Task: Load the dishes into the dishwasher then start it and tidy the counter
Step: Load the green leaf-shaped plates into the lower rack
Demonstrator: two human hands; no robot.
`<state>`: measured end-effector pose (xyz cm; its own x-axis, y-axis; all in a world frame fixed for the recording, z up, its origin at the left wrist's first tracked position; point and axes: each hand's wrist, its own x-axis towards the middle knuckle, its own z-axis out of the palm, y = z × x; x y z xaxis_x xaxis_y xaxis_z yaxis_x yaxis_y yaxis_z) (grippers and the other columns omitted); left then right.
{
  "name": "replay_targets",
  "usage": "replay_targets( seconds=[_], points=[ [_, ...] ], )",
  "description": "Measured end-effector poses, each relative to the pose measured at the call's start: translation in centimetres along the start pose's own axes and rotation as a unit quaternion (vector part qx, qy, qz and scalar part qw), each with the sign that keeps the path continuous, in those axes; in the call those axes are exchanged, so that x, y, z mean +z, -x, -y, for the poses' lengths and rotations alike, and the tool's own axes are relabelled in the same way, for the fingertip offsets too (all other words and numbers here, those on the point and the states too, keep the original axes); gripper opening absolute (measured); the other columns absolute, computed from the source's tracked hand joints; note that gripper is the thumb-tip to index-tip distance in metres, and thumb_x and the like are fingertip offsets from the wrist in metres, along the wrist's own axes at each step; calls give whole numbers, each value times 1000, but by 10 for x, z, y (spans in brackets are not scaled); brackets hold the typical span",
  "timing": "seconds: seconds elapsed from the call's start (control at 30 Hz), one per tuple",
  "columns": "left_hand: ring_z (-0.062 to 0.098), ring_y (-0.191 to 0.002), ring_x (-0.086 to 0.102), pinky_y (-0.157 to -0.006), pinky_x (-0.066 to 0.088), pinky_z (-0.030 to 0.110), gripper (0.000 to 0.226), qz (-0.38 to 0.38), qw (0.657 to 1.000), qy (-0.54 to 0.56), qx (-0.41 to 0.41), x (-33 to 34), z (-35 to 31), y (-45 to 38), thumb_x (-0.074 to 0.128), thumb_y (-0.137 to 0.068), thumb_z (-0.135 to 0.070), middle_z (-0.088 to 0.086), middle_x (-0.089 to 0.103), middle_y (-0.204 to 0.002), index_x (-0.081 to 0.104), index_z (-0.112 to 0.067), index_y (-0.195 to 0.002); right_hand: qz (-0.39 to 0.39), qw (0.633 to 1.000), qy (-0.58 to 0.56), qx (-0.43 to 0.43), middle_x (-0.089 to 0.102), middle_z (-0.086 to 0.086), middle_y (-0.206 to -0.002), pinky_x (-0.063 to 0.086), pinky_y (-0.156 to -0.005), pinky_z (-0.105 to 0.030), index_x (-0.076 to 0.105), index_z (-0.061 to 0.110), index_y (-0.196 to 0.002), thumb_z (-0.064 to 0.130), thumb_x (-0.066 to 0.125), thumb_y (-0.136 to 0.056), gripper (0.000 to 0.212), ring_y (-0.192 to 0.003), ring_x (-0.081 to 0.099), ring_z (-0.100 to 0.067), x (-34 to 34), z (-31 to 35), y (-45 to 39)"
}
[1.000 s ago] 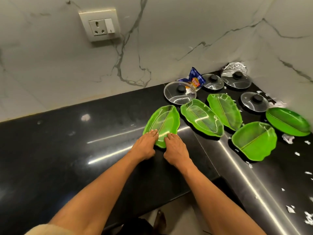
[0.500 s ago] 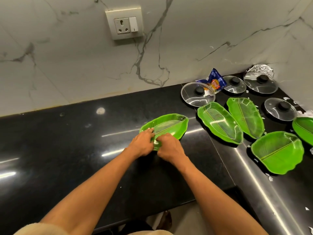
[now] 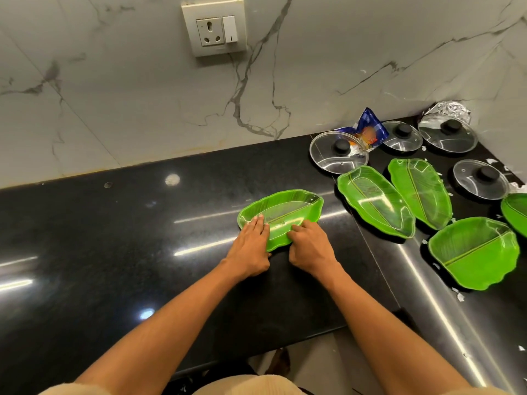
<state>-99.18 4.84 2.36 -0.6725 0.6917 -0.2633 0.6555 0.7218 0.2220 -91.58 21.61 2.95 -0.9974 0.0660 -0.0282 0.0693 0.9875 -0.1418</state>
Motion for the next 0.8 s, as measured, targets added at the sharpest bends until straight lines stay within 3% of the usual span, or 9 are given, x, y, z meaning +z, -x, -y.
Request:
replay_targets(
  seconds=[0.27, 0.4, 0.5, 0.57, 0.7, 0.8],
  points=[
    [32, -153, 0, -125, 6, 39, 87, -14, 1000, 8, -5, 13, -14, 16, 57, -80, -5, 22, 2, -164, 15, 1, -155, -46, 996, -11, -70, 62, -7, -68, 42, -64, -37, 63, 11, -66, 15, 59, -68, 6, -67, 50, -29, 14, 1, 16],
    [33, -152, 10, -125, 8, 39, 77, -24, 999, 24, -10, 7, -16, 15, 51, -80, -3, 23, 13, -163, 28, -2, -153, -55, 997, -15, -56, 64, -10, -87, 47, -74, -39, 67, 9, -83, 13, 46, -68, 26, -81, 55, -31, 11, -6, 16],
    [30, -151, 18, -124, 14, 37, 73, -32, 998, 47, -14, -2, -16, 17, 49, -81, -3, 20, 21, -162, 35, -6, -152, -67, 997, -13, -34, 70, -15, -107, 55, -87, -42, 73, 6, -103, 3, 60, -68, 37, -97, 63, -34, 7, -13, 17],
    [28, -151, 21, -123, 16, 35, 70, -45, 997, 61, -12, -6, -15, 21, 48, -83, -3, 18, 24, -161, 38, -9, -151, -77, 996, -15, -37, 72, -16, -112, 57, -88, -42, 75, 5, -107, -3, 68, -65, 43, -100, 67, -35, 5, -14, 17],
    [23, -148, 29, -122, 20, 32, 64, -84, 991, 102, 0, -4, -16, 32, 47, -85, -2, 13, 33, -159, 43, -10, -149, -129, 990, -7, -49, 74, -14, -104, 57, -86, -40, 76, 5, -97, 1, 42, -73, 42, -97, 69, -34, 0, -8, 27],
    [25, -146, 34, -121, 24, 34, 56, -102, 988, 106, 39, -1, -21, 40, 46, -89, -3, 14, 39, -156, 49, -9, -145, -162, 986, 7, -43, 74, -15, -103, 57, -85, -42, 75, 4, -94, 1, 38, -76, 41, -95, 69, -34, 1, -4, 44]
  ],
)
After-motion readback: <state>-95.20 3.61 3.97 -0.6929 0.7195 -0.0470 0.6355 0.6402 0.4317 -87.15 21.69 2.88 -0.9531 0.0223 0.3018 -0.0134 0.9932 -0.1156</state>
